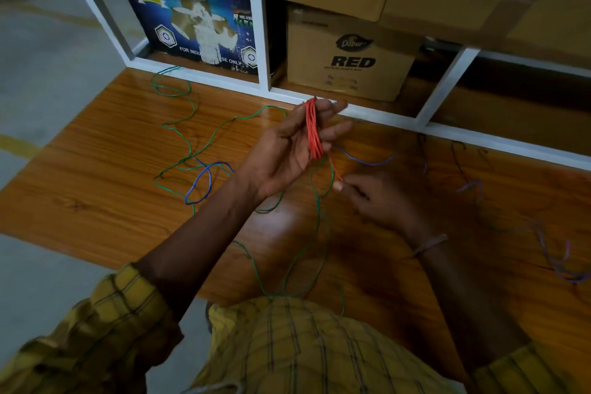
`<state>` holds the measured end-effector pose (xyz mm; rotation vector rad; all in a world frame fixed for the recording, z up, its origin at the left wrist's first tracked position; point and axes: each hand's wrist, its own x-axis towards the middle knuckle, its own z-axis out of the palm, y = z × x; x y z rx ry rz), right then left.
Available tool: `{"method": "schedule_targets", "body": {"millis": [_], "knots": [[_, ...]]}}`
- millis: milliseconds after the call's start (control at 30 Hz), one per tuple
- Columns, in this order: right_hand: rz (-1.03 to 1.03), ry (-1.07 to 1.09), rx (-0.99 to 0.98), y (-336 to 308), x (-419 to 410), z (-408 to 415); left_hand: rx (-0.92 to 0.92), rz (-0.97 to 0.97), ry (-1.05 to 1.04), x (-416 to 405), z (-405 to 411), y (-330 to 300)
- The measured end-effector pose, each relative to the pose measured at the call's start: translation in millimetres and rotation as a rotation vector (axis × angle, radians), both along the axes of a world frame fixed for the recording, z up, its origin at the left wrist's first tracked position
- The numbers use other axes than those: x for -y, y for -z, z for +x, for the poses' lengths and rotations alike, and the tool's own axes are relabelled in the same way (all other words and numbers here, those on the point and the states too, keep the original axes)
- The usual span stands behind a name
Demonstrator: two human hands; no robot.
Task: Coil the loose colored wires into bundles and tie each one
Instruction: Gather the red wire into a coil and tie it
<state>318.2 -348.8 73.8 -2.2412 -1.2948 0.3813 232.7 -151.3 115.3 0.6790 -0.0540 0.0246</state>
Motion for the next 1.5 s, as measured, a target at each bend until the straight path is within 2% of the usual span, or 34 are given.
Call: {"method": "schedule_targets", "body": {"millis": [167, 300, 367, 433, 567, 667, 833, 933, 1067, 1167, 1300, 1400, 1467, 1500], "knots": [[-0.253, -0.034, 0.318, -17.2, 9.1, -26.3, -0.098, -0.058, -0.191, -7.9, 16.3, 16.0], [-0.222, -0.046, 0.309, -43.1, 12.6, -37.5, -0.198, 0.169, -0.360, -6.8, 23.2, 26.9], [-0.188, -0.126, 0.206, -63.2, 15.9, -36.5, -0.235, 0.400, -0.400, -2.8, 22.5, 30.3], [-0.130, -0.224, 0.014, -85.5, 21.1, -30.8, -0.247, 0.643, -0.400, -1.5, 19.7, 31.7], [0.069, -0.155, -0.399, -123.3, 33.1, -12.9, -0.262, 0.863, -0.217, -0.4, 7.7, 23.9], [0.241, -0.030, -0.359, -123.0, 27.8, 10.1, -0.211, 0.965, -0.003, 5.5, -3.8, 17.2], [0.366, 0.235, -0.169, -85.9, 2.0, 56.8, -0.134, 0.820, 0.181, 12.8, -18.1, 11.4], [0.336, 0.250, -0.102, -57.4, -10.4, 67.1, -0.092, 0.671, 0.245, 13.7, -21.2, 4.3], [0.187, 0.236, -0.271, -24.9, -13.9, 50.8, -0.060, 0.400, 0.287, 8.3, -21.7, 0.6], [0.072, 0.189, -0.258, 0.2, -15.2, 29.6, -0.038, 0.272, 0.266, 4.2, -20.8, -1.1], [0.023, 0.070, -0.067, 7.0, -10.0, -2.3, -0.024, 0.171, 0.201, -0.8, -12.4, -1.5], [-0.035, -0.061, 0.045, -7.4, -2.7, -29.7, -0.080, 0.117, 0.080, -3.4, -4.2, 3.3], [-0.091, -0.137, 0.178, -14.5, -0.6, -39.4, -0.131, 0.159, -0.021, -3.9, 2.3, 10.6], [-0.108, -0.171, 0.215, -19.6, 0.3, -42.2, -0.163, 0.261, -0.087, -4.0, 5.4, 15.1]]}}
